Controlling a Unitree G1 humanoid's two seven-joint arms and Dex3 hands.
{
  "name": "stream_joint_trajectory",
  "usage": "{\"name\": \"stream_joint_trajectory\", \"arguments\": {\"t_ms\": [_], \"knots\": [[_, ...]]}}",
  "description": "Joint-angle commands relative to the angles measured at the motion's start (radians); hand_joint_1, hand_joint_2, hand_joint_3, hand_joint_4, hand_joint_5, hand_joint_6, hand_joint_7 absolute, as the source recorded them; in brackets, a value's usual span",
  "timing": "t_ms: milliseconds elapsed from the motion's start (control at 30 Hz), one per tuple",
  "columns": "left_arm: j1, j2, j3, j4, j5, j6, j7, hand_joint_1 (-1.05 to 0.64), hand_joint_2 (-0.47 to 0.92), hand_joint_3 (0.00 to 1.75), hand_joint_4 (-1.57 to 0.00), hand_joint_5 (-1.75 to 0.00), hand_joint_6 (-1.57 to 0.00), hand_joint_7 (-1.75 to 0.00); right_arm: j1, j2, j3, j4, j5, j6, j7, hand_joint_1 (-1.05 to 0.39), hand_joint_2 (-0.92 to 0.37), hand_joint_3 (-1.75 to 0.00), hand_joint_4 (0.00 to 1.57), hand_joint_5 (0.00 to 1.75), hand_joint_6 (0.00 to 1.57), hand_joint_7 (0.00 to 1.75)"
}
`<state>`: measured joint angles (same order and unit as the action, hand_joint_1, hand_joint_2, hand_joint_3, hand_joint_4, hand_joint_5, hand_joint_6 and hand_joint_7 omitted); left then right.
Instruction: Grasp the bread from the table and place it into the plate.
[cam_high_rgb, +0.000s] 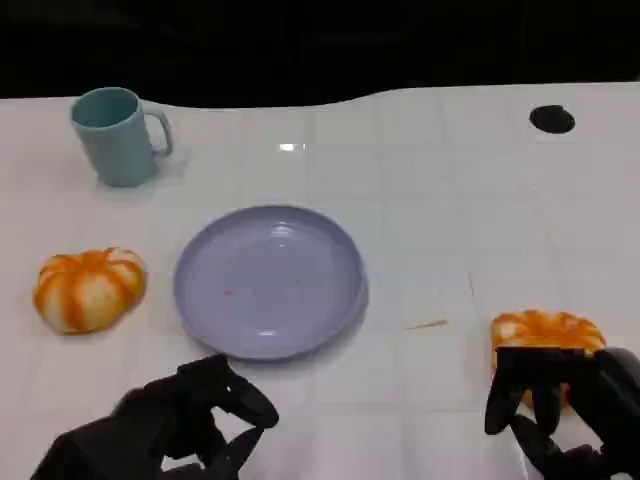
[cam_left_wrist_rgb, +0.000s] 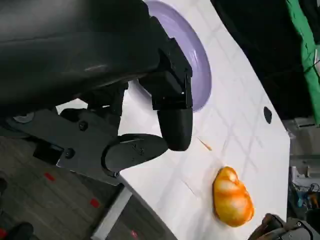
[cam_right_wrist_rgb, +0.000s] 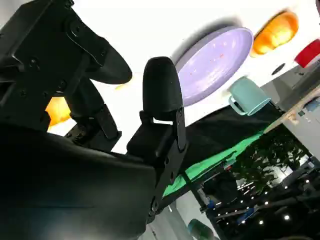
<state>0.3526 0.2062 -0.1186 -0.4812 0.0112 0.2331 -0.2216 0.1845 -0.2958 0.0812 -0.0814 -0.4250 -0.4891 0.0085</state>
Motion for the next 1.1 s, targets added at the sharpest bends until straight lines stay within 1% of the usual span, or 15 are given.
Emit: {"name": "stream_joint_trajectory", "arguments": {"t_ms": [33,667,767,900,1033,1067,1100], "knots": [[-0.001,0.013,0.004,0.005,0.0,-0.007,-0.01,-0.25,0.79,0.67,-0.63,-1.75,-0.63,-1.26,-0.003,-0.003,-0.004,0.001,0.0,-0.001,-0.012,-0.01,-0.14,-1.51,0.93,1.75,0.9,1.32],[-0.002,0.011,0.004,0.003,-0.001,0.002,-0.012,-0.23,0.79,0.68,-0.65,-1.75,-0.63,-1.25,-0.007,-0.004,-0.002,0.014,0.007,-0.01,-0.01,-0.01,-0.14,-1.49,0.93,1.75,0.91,1.31],[-0.003,0.01,0.005,0.007,-0.004,-0.007,-0.014,-0.24,0.79,0.68,-0.65,-1.75,-0.63,-1.25,-0.005,-0.004,-0.002,0.007,0.002,0.001,-0.008,-0.03,-0.14,-1.49,0.93,1.74,0.91,1.31],[-0.004,0.01,0.005,0.006,-0.003,-0.003,-0.013,-0.24,0.79,0.68,-0.64,-1.75,-0.64,-1.25,-0.005,0.0,-0.004,0.009,0.011,-0.004,-0.011,-0.01,-0.14,-1.49,0.93,1.75,0.91,1.3],[-0.002,0.012,0.005,0.004,-0.004,-0.003,-0.016,-0.24,0.8,0.67,-0.64,-1.75,-0.64,-1.25,0.001,0.005,-0.008,-0.01,0.029,0.021,0.005,0.0,-0.17,-1.42,0.91,1.75,0.88,1.2],[-0.002,0.012,0.004,0.005,-0.002,-0.006,-0.016,-0.24,0.8,0.67,-0.64,-1.75,-0.64,-1.25,0.002,0.004,-0.009,-0.018,0.03,0.027,0.008,0.0,-0.19,-1.35,0.88,1.71,0.89,1.09],[-0.002,0.013,0.004,0.006,-0.001,-0.009,-0.015,-0.24,0.8,0.67,-0.64,-1.75,-0.64,-1.25,0.002,0.002,-0.01,-0.025,0.03,0.032,0.01,0.0,-0.21,-1.31,0.87,1.66,0.9,1.03]]}}
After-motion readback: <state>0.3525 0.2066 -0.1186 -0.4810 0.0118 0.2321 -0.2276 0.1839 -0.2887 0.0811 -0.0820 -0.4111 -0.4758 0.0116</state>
